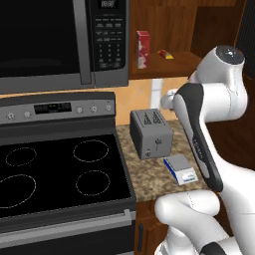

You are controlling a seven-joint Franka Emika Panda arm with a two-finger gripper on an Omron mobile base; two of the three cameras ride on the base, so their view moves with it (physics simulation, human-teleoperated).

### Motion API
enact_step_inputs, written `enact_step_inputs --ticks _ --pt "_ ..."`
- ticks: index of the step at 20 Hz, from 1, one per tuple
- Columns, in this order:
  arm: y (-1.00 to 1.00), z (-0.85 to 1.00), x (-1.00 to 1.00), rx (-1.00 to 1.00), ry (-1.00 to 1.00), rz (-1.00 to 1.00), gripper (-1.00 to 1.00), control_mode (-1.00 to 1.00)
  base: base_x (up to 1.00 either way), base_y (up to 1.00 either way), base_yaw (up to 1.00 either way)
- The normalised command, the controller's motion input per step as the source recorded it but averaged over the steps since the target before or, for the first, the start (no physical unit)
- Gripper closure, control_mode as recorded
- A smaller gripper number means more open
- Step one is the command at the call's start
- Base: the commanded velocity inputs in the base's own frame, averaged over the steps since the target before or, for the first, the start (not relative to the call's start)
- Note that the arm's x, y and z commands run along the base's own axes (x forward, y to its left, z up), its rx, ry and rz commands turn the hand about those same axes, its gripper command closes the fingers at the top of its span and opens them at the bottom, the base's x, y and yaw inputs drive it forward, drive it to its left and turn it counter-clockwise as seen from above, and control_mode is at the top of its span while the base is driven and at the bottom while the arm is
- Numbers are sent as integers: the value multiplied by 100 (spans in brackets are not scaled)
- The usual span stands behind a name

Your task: Pick the cereal and place it on the digital scale for weighing, and close the cabinet.

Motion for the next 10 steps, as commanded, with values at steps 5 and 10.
enact_step_inputs --ticks 5,10 --pt "2 64 -13 3 -6 0 -100 -100 0 0 0" --pt "0 30 0 0 -32 0 -100 -100 0 0 0"
